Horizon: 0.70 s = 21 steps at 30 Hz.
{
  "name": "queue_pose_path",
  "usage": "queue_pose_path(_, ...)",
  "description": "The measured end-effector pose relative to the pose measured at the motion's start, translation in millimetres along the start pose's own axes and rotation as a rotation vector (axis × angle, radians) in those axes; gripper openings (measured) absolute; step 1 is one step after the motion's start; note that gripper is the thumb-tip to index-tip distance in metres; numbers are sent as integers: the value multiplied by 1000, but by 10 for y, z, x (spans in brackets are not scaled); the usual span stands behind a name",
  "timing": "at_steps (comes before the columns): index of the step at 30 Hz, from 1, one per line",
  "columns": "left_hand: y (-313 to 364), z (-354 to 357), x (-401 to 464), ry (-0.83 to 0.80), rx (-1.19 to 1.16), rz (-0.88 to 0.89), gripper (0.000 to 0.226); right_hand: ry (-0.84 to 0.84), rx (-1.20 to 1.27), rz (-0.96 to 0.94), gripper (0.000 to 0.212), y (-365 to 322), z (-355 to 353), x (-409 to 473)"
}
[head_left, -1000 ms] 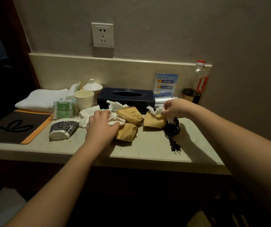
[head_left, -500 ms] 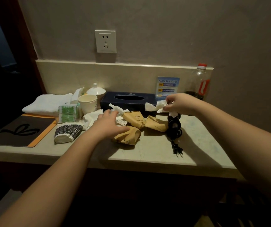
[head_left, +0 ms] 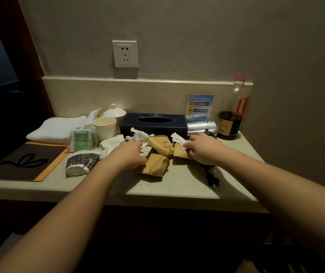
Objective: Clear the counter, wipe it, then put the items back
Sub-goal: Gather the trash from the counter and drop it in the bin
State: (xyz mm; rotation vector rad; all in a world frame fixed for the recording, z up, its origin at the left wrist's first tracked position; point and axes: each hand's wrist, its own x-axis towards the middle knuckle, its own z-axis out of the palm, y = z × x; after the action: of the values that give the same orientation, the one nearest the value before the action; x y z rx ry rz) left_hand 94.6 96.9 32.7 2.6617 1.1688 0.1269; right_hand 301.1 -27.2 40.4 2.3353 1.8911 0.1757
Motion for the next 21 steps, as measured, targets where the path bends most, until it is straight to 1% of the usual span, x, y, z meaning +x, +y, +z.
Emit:
queue_pose_path(3,-11,42,-6,33,-1,15,65,-21,-36,-4,50,-24,6,-59)
queue_pose_path(6,-24,81,5,79,5,20,62,1,-80,-17,53,-47,17,-76)
queue_pose_path(9,-31,122,10,117,25,33,55,55,-97,-13,48,-96,58,-69)
queue_pose_path(13,-42,139,-15,211,1,28,38,85,-12,35,42,-114,86,-55)
queue_pose_path(17,-100,133,-76,274,-35,24,35,145,91,86,26,-73,115,-66)
queue_pose_path(21,-147,80,-173,343,-111,41,27,223,170,88,23,-33,65,-105)
